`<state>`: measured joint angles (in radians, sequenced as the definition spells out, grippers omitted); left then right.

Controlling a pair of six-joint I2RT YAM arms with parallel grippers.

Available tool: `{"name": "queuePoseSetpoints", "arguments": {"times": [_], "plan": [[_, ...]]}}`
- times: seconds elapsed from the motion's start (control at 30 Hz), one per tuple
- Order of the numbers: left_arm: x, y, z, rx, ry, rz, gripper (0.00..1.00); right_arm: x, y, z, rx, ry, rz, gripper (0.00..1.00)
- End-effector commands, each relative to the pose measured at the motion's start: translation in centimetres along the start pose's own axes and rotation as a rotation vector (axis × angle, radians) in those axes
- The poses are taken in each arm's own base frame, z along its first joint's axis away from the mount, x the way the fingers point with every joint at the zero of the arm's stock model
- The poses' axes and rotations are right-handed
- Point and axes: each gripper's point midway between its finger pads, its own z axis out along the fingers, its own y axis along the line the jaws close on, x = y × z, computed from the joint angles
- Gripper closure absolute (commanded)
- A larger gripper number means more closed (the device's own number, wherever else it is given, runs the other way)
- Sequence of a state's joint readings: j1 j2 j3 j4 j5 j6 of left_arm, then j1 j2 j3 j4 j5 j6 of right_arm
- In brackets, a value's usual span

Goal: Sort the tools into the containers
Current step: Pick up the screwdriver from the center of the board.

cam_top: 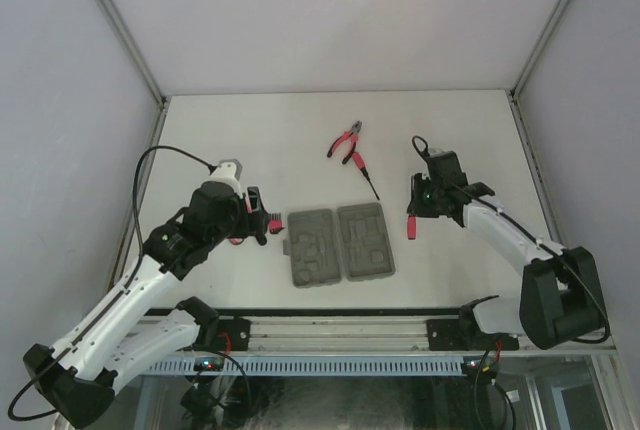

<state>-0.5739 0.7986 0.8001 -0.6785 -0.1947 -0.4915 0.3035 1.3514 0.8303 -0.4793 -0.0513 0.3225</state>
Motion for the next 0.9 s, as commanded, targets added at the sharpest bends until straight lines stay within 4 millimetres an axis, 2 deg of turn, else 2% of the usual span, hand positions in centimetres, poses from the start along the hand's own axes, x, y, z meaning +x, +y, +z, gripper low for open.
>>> {"name": "queuePoseSetpoints", "arguments": {"times": [0.0, 0.13, 0.23, 0.37, 0.57, 0.7, 0.87], "plan": [[-0.4, -1.1, 0.2, 0.041, -0.029, -0.043, 0.26, -1.3, 1.5, -1.0, -0.070, -0.122, 0.112, 0.88], [0.3, -1.6, 0.3, 0.053, -0.021, -0.066, 0.24, 0.0, 0.9, -1.1, -0.055, -0.130, 0.164, 0.89], [1.0, -2.4, 0.4, 0.083, -0.012, -0.075, 0.20, 0.3, 1.2, -2.0, -0.078, -0.166, 0.189, 0.90], [2.1, -4.0, 0.7, 0.131, 0.000, -0.065, 0.23, 0.5, 2.2, -3.3, -0.126, -0.206, 0.207, 0.90], [2.7, -7.0, 0.6, 0.211, -0.020, -0.023, 0.23, 1.5, 4.3, -5.4, -0.179, -0.224, 0.176, 0.91], [2.6, -9.0, 0.1, 0.288, -0.049, -0.031, 0.23, 2.0, 6.6, -7.5, -0.257, -0.251, 0.170, 0.91], [2.2, -11.0, -0.6, 0.393, -0.091, -0.033, 0.22, 2.7, 11.4, -10.0, -0.429, -0.276, 0.155, 0.92]]}}
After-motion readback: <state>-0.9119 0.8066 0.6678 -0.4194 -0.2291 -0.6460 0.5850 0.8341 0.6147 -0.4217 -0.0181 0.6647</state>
